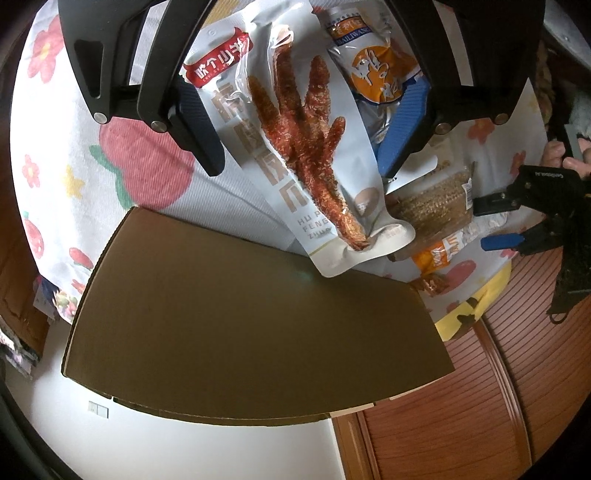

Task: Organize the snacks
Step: 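Grasp the chicken-feet pouch with the right tool while the left tool grasps the orange sausage pouch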

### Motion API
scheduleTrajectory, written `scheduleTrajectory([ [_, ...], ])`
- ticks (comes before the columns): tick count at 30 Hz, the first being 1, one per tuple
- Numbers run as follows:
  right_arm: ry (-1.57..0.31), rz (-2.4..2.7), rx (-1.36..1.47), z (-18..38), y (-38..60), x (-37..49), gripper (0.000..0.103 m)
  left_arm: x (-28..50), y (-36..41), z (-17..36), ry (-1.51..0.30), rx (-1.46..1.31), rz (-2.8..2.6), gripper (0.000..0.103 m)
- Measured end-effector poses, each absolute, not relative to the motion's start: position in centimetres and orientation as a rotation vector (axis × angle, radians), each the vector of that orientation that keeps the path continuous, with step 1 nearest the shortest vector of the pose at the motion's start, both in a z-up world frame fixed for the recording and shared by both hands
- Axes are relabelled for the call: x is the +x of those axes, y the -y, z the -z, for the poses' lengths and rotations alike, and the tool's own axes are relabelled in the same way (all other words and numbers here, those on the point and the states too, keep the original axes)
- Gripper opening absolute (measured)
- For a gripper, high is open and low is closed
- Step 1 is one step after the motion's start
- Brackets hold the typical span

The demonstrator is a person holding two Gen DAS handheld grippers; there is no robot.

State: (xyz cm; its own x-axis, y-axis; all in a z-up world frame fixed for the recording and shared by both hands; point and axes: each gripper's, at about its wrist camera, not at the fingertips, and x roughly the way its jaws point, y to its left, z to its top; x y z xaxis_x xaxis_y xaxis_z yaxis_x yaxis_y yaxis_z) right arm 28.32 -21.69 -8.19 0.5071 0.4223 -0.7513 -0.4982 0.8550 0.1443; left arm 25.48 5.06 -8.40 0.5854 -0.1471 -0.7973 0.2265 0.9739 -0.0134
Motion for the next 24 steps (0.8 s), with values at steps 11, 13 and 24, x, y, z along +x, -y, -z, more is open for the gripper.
scheduleTrajectory([
  [11, -0.887, -0.558, -0.094, 8.2, 21.7, 28.4, 0.087, 25.7, -4.9, 8.6, -0.937, 0.099, 0.205, 0.096],
  [13, -0.889, -0.559, -0.093, 8.2, 21.7, 28.4, 0.087, 25.7, -5.0, 8.7, -0.939, 0.094, 0.214, 0.096],
  [24, -0.892, -0.555, -0.098, 8.5, 21.6, 28.7, 0.087, 27.7, -4.3, 8.1, -0.977, 0.101, 0.301, 0.082],
])
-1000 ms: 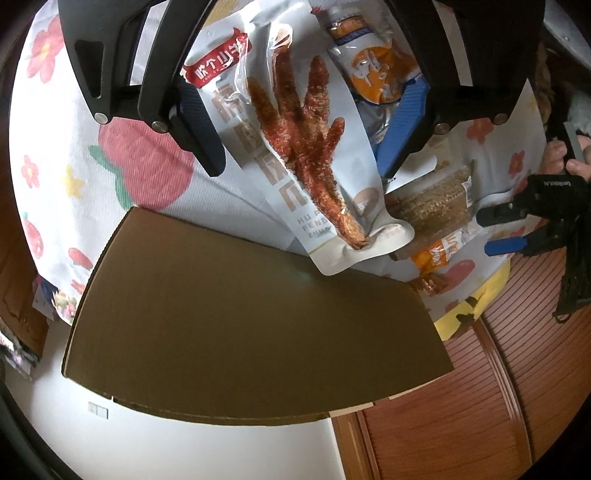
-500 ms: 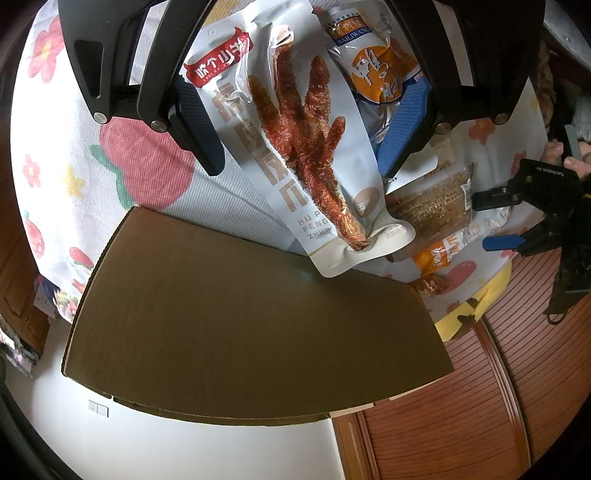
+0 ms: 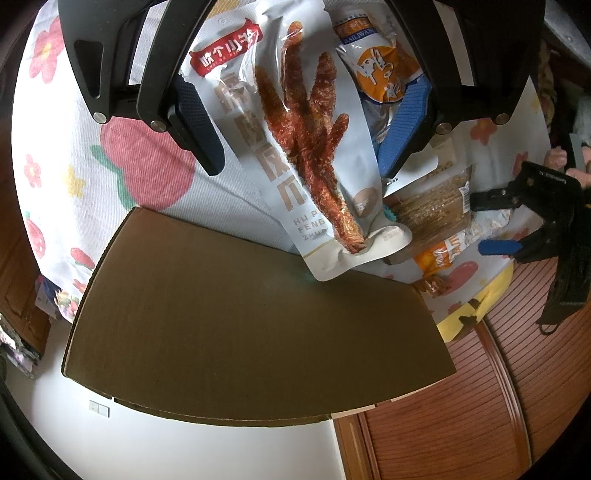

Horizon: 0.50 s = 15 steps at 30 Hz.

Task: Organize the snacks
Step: 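Grasp the chicken-feet pouch with the right tool while the left tool grasps the orange sausage pouch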

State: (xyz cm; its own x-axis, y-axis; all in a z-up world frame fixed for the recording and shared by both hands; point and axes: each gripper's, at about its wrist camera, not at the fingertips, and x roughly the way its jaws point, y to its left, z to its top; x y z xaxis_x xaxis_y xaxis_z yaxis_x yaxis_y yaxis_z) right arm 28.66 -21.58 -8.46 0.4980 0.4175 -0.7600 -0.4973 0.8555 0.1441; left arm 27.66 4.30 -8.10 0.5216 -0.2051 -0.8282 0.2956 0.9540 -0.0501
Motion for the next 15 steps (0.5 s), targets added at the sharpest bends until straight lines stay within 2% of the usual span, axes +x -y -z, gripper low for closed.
scheduleTrajectory([
  [2, -0.891, -0.553, -0.101, 8.5, 21.6, 28.7, 0.087, 27.9, -4.2, 7.9, -0.980, 0.108, 0.321, 0.068],
  [4, -0.892, -0.555, -0.098, 8.4, 21.6, 28.6, 0.087, 28.2, -3.9, 7.7, -0.983, 0.122, 0.327, 0.063],
  [6, -0.893, -0.556, -0.096, 8.5, 21.5, 28.7, 0.087, 28.4, -3.7, 7.8, -0.987, 0.133, 0.328, 0.063],
  [9, -0.892, -0.555, -0.098, 8.5, 21.5, 28.6, 0.087, 29.1, -3.5, 7.8, -0.993, 0.139, 0.317, 0.071],
  [15, -0.893, -0.555, -0.097, 8.5, 21.6, 28.6, 0.087, 29.4, -3.4, 8.0, -0.983, 0.140, 0.318, 0.069],
])
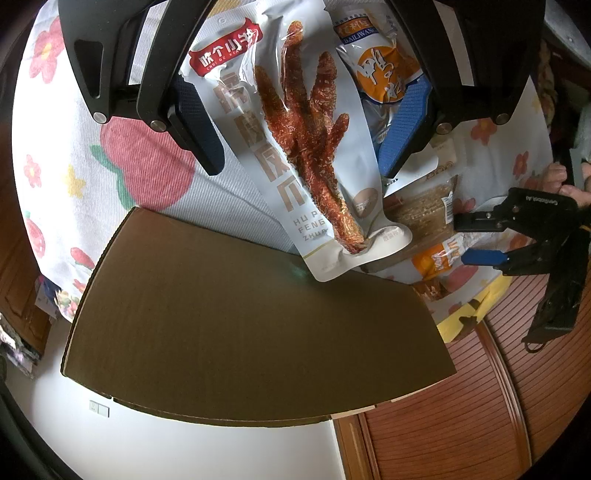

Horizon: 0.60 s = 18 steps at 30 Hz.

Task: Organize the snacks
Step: 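Grasp the chicken-feet pouch with the right tool while the left tool grasps the orange sausage pouch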

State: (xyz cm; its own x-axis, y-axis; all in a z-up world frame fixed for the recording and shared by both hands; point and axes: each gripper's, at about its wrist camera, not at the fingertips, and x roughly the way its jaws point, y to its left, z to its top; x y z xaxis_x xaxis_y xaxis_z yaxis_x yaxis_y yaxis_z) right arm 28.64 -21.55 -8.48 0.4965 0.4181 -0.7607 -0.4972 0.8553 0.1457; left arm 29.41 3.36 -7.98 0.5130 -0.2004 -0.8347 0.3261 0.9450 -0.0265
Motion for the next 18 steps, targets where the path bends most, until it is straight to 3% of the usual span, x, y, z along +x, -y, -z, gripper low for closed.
scheduleTrajectory([
  [2, -0.894, -0.557, -0.095, 8.5, 21.6, 28.7, 0.087, 29.0, -3.1, 8.0, -0.968, 0.154, 0.332, 0.059],
  [5, -0.895, -0.556, -0.096, 8.5, 21.6, 28.7, 0.087, 28.4, -2.9, 7.9, -0.962, 0.158, 0.341, 0.055],
  [18, -0.897, -0.558, -0.094, 8.5, 21.6, 28.7, 0.087, 23.4, -6.0, 6.6, -0.897, 0.026, 0.344, 0.054],
])
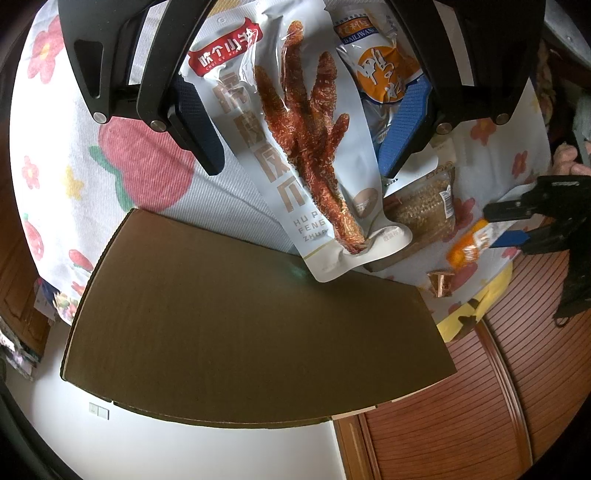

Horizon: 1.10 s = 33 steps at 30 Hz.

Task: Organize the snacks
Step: 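Grasp the chicken-feet pouch with the right tool while the left tool grasps the orange sausage pouch, then lift both pouches and carry them over the cardboard box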

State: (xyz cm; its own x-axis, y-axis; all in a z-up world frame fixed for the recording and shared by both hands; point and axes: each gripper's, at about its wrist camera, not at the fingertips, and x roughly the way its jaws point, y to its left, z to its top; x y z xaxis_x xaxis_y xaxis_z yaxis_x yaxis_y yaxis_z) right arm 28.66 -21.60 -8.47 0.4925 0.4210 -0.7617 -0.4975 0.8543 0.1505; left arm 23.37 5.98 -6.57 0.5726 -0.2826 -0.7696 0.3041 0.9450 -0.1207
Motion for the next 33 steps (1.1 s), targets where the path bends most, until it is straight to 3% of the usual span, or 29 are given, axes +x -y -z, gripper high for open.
scheduleTrajectory([
  [21, -0.964, -0.581, -0.188, 8.7, 19.5, 30.8, 0.087, 20.7, -3.9, 5.0, -0.786, 0.003, 0.377, 0.054],
  [26, -0.944, -0.573, -0.160, 8.5, 20.1, 30.5, 0.065, 20.8, -3.8, 5.1, -0.785, 0.000, 0.380, 0.054],
  [33, -0.897, -0.541, -0.170, 7.8, 21.1, 29.3, 0.064, 20.7, -3.9, 4.9, -0.774, -0.006, 0.382, 0.054],
])
